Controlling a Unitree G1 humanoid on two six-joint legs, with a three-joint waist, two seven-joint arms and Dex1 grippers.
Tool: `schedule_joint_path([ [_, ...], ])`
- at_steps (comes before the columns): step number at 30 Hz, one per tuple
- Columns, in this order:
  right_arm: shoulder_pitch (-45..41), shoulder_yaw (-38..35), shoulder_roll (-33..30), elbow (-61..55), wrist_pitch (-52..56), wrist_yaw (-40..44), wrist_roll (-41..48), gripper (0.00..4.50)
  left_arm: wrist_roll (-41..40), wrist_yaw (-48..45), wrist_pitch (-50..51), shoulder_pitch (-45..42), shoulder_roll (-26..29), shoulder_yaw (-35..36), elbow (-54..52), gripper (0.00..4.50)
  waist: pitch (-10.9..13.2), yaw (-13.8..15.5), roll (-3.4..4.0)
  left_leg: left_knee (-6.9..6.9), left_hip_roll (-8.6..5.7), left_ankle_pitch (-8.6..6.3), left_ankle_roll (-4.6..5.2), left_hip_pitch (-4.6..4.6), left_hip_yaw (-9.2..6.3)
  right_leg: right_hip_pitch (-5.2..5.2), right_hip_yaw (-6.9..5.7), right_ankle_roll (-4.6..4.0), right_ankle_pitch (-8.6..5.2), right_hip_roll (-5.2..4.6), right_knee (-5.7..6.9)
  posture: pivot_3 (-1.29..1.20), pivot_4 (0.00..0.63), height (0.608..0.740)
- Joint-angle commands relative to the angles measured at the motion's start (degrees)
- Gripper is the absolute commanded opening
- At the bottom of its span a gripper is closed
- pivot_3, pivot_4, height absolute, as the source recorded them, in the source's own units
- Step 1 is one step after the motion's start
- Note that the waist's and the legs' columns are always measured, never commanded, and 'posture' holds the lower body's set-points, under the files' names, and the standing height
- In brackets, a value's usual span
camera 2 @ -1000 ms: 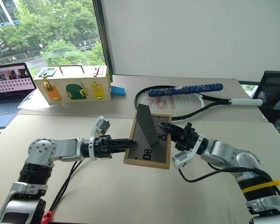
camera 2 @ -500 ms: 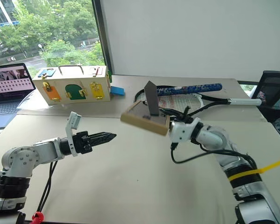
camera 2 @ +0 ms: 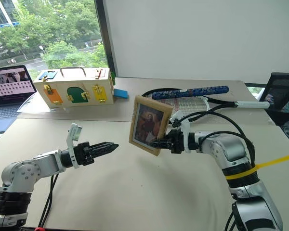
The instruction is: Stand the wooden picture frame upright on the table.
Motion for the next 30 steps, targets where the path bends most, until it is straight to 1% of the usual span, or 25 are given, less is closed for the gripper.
schedule_joint_path([
  [1, -2.28, -1.97, 0.97, 3.56, -0.52, 1.38, -1.49, 1.20, 0.61, -0.92, -0.76, 0.46, -0.21, 1.48, -2.00, 3.96, 0.00, 0.00, 0.00, 0.00, 0.00, 0.00, 0.00, -0.01, 0.00, 0.00, 0.00, 0.00, 0.00, 0.00, -0.02, 0.00, 0.150, 0.722],
  [3, -2.76, -1.57, 1.38, 5.73, -1.51, 2.32, -2.90, 1.20, 0.87, -1.25, -0.79, 0.62, -0.25, 1.65, -2.08, 3.96, 0.00, 0.06, 0.00, -0.01, 0.00, 0.00, 0.00, -0.03, 0.00, 0.00, -0.01, 0.00, 0.00, 0.00, -0.04, 0.00, 0.150, 0.722],
  [6, -3.68, -0.24, 3.15, 13.44, -4.41, 4.09, -6.39, 1.20, 2.15, -4.42, -2.42, 2.17, 0.56, 1.24, -4.28, 3.96, 0.00, -0.03, 0.00, -0.01, 0.00, -0.01, 0.01, -0.04, 0.00, -0.01, -0.01, 0.00, 0.00, 0.00, -0.05, 0.00, 0.150, 0.722],
  [9, -3.17, 0.62, 4.50, 15.28, -3.82, 6.60, -7.13, 1.20, 3.62, -5.99, -3.42, 3.17, 0.94, 0.69, -5.76, 3.96, -0.01, -0.42, -0.01, 0.00, 0.04, 0.00, 0.00, 0.01, 0.01, -0.01, 0.00, 0.00, 0.00, 0.04, -0.01, 0.00, 0.150, 0.722],
  [11, -2.41, 0.88, 4.85, 14.44, -2.65, 8.10, -7.05, 1.20, 4.91, -6.93, -4.07, 3.68, 1.51, 0.53, -6.32, 3.96, -0.01, -0.91, -0.01, -0.01, 0.05, 0.00, 0.00, 0.03, 0.01, 0.01, 0.00, 0.00, 0.00, 0.04, 0.00, 0.00, 0.150, 0.722],
  [15, -0.62, 0.29, 5.18, 12.22, 0.23, 9.39, -6.29, 1.20, 10.02, -10.63, -7.15, 5.38, 5.08, -0.54, -7.55, 3.96, -0.01, -1.38, 0.00, -0.02, 0.06, -0.01, 0.01, 0.03, 0.01, 0.00, 0.01, -0.01, 0.00, 0.05, 0.03, 0.00, 0.150, 0.722],
  [20, 1.25, -0.79, 5.92, 9.94, 4.18, 9.73, -4.72, 1.20, 14.29, -11.04, -12.22, 4.67, 5.61, 1.00, -6.51, 3.96, -0.01, -0.81, -0.01, -0.01, 0.05, -0.01, 0.00, 0.03, 0.01, 0.02, -0.01, -0.01, -0.01, 0.04, 0.00, 0.00, 0.150, 0.722],
  [23, 3.14, -0.96, 6.72, 8.50, 5.81, 9.15, -4.51, 1.20, 18.24, -13.20, -19.00, 4.26, 8.07, 3.48, -8.34, 3.96, -0.01, -0.86, -0.02, -0.03, 0.05, -0.01, 0.00, 0.02, 0.01, 0.01, -0.01, -0.01, -0.01, 0.04, -0.01, 0.00, 0.150, 0.722],
  [26, 4.35, -0.82, 7.81, 8.03, 4.97, 7.90, -5.78, 1.20, 22.10, -15.95, -25.85, 5.93, 9.93, 4.85, -9.19, 3.96, -0.02, -1.29, -0.02, -0.09, 0.07, -0.02, 0.01, 0.03, 0.02, -0.02, 0.00, -0.05, -0.03, 0.05, -0.02, 0.00, 0.150, 0.722],
  [30, 5.75, 0.62, 8.97, 6.67, 2.73, 6.12, -8.26, 1.20, 24.08, -18.48, -30.19, 8.61, 10.84, 5.91, -9.28, 3.96, -0.04, -1.40, -0.01, -0.12, 0.07, -0.03, 0.03, 0.06, 0.03, 0.00, 0.00, -0.07, -0.04, 0.05, -0.02, 0.00, 0.150, 0.722],
])
